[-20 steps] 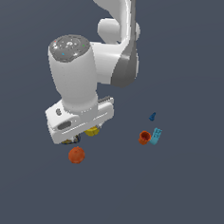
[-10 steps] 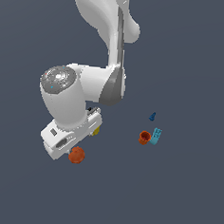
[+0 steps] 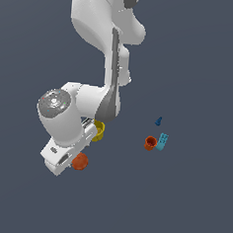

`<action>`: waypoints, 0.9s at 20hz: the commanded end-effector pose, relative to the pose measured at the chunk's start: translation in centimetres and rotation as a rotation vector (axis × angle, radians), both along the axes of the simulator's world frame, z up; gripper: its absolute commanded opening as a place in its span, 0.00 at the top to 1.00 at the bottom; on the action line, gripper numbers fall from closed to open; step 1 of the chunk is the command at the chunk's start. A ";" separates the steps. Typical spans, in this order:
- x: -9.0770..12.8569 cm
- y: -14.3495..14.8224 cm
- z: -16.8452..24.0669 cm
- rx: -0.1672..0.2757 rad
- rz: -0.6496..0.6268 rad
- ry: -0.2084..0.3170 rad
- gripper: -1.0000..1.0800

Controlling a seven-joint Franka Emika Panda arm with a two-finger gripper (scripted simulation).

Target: Pick up a designated object from a clutter of objects.

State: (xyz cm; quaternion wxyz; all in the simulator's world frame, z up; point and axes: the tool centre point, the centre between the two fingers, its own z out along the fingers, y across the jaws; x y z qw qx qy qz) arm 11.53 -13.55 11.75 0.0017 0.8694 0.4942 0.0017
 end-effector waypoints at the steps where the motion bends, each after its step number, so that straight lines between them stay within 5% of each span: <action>1: 0.1 -0.4 -0.8 0.000 0.032 0.001 0.04; 18: 0.1 -0.9 -3.9 0.001 0.074 0.005 0.04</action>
